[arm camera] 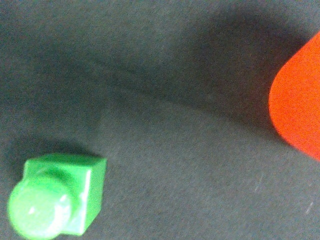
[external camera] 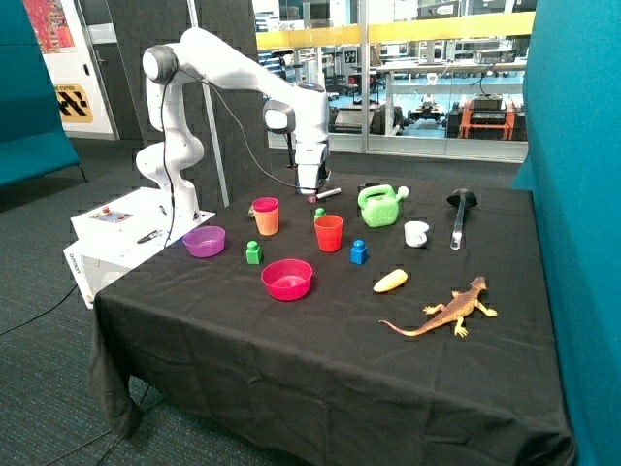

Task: Stack the cups

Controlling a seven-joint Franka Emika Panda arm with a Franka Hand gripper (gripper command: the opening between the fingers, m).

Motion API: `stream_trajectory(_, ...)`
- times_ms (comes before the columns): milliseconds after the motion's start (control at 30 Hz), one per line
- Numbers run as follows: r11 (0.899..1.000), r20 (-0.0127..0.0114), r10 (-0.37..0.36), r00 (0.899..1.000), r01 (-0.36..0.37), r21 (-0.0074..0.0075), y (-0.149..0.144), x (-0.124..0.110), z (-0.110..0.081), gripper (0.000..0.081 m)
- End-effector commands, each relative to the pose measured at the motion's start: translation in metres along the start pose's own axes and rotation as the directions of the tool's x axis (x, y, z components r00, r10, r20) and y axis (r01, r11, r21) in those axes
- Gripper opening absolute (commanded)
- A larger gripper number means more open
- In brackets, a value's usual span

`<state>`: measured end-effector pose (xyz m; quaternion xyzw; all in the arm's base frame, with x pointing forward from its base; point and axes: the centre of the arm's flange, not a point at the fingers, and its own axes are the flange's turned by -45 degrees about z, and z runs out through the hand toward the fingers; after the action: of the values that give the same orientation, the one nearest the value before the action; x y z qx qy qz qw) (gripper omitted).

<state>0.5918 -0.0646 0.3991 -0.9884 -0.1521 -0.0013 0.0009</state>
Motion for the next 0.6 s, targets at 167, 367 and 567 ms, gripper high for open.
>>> stream_trajectory(167,1.0,0.0028,0.017,1.0,-0.017,-0.0014,0.022,0.028,0.003,0.0462)
stream_trajectory(367,1.0,0.0028,0.013,1.0,-0.013,-0.0014,0.023,0.038,0.007,0.0467)
stream_trajectory(567,1.0,0.0029,0.003,1.0,-0.003,-0.0014,0.021,0.044,0.013,0.0454)
